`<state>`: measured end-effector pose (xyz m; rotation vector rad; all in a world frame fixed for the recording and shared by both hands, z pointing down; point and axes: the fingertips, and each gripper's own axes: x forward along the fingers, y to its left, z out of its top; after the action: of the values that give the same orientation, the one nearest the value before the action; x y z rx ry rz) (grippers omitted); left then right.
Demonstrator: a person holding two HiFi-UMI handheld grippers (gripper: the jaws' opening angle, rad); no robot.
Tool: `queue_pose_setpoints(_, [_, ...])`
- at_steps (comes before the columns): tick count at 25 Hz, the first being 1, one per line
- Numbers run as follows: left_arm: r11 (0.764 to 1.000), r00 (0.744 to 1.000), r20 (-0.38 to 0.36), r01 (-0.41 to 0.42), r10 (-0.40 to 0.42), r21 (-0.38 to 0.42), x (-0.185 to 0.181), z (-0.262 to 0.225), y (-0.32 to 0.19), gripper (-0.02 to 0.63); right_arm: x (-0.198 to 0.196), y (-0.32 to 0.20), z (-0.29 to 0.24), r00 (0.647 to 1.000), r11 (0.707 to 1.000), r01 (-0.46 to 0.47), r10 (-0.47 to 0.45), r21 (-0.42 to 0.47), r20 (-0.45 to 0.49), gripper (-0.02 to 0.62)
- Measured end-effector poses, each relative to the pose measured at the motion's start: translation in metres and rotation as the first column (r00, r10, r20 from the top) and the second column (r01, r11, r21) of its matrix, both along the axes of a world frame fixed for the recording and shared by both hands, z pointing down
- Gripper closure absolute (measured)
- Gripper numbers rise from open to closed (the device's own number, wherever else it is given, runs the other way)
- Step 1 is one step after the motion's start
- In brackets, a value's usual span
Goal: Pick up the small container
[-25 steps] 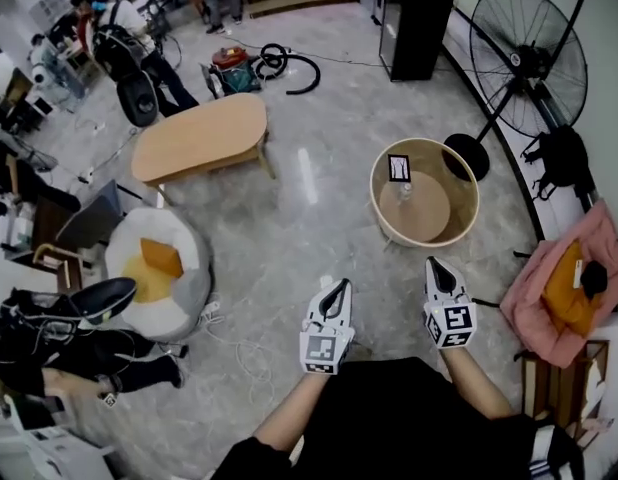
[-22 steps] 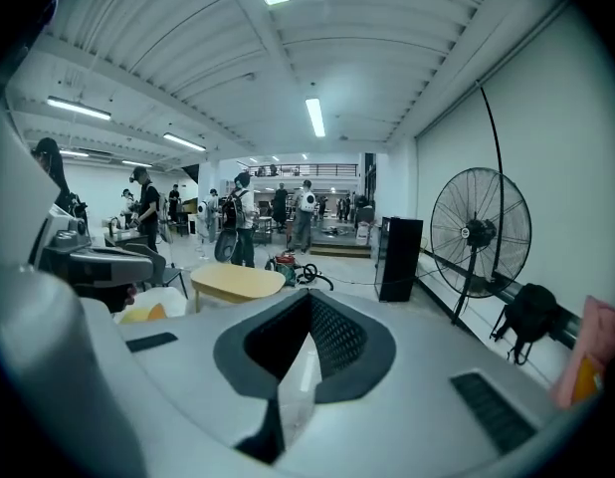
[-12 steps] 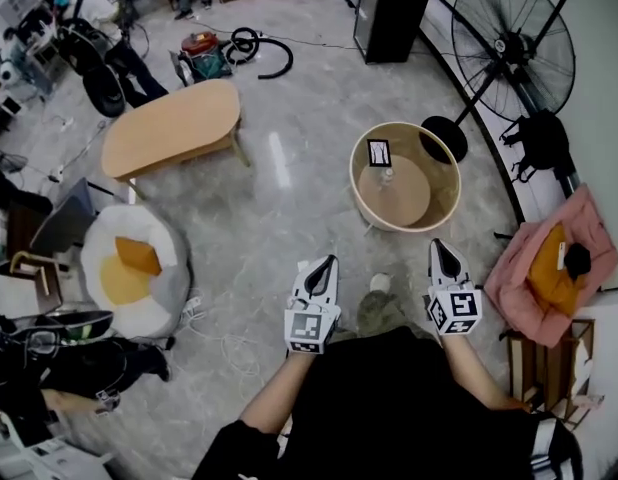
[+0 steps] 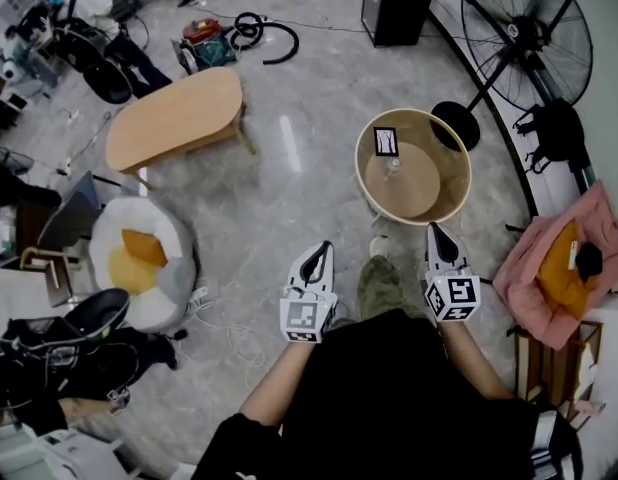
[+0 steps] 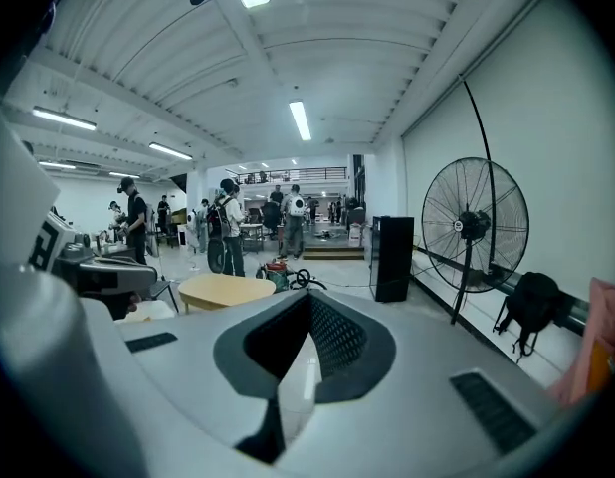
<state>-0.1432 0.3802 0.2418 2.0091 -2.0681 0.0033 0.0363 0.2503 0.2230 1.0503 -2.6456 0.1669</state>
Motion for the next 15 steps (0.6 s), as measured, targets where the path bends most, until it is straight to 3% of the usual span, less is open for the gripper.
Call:
queue_pose_setpoints(12, [0.997,0.997,-0.039,-0.061,0.059,-0.057,0.006,0.033,-0.136,0.586,-0.003,-0.139,0.033,1.000,0.999,-0.023,0.024,-0.042,0.009,0.574])
queue_pose_setpoints(15, [0.994,0.997,-0.028,-0.071,0.069,-0.086,0.027,0.046,-0.189,0.586,0.019,-0.185,0.049,0.999,0.995,-0.039,0.042,-0.091,0.022,0.574])
